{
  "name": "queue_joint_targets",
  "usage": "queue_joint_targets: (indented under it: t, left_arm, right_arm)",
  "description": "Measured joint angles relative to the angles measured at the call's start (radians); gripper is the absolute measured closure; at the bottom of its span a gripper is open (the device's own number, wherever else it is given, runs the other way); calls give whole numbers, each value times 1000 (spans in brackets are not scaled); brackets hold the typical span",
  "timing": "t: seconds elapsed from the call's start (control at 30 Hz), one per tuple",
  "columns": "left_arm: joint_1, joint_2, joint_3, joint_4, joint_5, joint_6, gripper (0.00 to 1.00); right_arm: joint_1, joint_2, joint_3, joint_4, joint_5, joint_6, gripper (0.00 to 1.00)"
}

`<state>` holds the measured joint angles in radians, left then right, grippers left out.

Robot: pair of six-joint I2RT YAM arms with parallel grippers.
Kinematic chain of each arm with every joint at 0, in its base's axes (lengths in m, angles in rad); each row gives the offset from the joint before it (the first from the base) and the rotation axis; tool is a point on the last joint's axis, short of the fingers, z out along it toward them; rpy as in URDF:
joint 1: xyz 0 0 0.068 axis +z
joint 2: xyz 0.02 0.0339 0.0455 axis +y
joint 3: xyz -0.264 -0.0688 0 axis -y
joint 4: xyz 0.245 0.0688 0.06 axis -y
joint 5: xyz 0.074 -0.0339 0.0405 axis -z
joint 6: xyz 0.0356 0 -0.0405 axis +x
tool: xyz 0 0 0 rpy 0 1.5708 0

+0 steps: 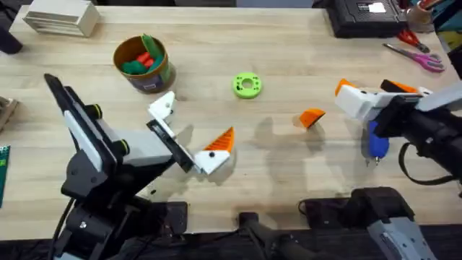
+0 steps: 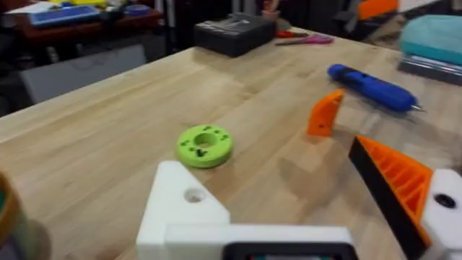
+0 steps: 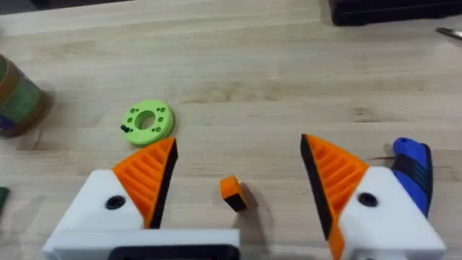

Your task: Pick up the gripper from the table and insert it into the empty holder that is missing its gripper. Then pick up a screw, insert it into the mounting hole, and use the screwdriver to tighten it. Finally, clean up the table by picking up the vegetable and placing it into the bucket.

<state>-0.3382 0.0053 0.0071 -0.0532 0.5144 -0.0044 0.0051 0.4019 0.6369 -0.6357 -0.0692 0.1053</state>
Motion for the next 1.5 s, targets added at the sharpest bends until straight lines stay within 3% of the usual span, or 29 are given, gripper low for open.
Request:
queue_joint_targets:
  t: [0.03, 0.07, 0.3, 0.33, 0.47, 0.6, 0.67, 0.77, 0.93, 1.13, 1.23, 1.33, 1.4, 1.5]
  left_arm:
    - [0, 0, 0, 0, 24, 0, 14]
    - [0, 0, 0, -1, 116, 0, 14]
    - [0, 0, 0, -9, 292, 0, 14]
    - [0, 0, 0, -11, 325, 0, 14]
    - [0, 0, 0, -11, 341, 0, 14]
    - [0, 0, 0, -12, 351, 0, 14]
    - [0, 0, 0, -12, 355, -1, 14]
    - [0, 0, 0, -12, 357, -1, 14]
    - [0, 0, 0, -12, 357, -1, 14]
    - [0, 0, 0, -12, 357, -1, 14]
    - [0, 0, 0, -12, 357, -1, 14]
    - [0, 0, 0, -12, 357, -1, 14]
    - [0, 0, 0, -12, 357, -1, 14]
    - [0, 0, 0, -12, 357, -1, 14]
  right_arm:
    - [0, 0, 0, 0, 0, 0, 12]
    - [0, 0, 0, 0, 0, 0, 12]
    - [0, 0, 0, 2, -15, 48, 12]
    - [0, 20, 3, -18, -65, 47, 12]
    - [7, 143, 60, -139, -130, -1, 11]
    - [52, 330, 192, -286, -138, -96, 12]
    - [109, 623, 299, -360, -57, -188, 12]
    - [110, 783, 299, -348, -27, -231, 11]
    - [110, 870, 299, -339, -20, -288, 12]
    - [110, 935, 299, -319, -17, -316, 197]
    - [110, 942, 299, -316, -14, -320, 379]
    - [110, 942, 299, -313, -13, -322, 696]
    - [110, 942, 312, -321, -5, -323, 987]
    - [110, 935, 348, -366, -6, -323, 984]
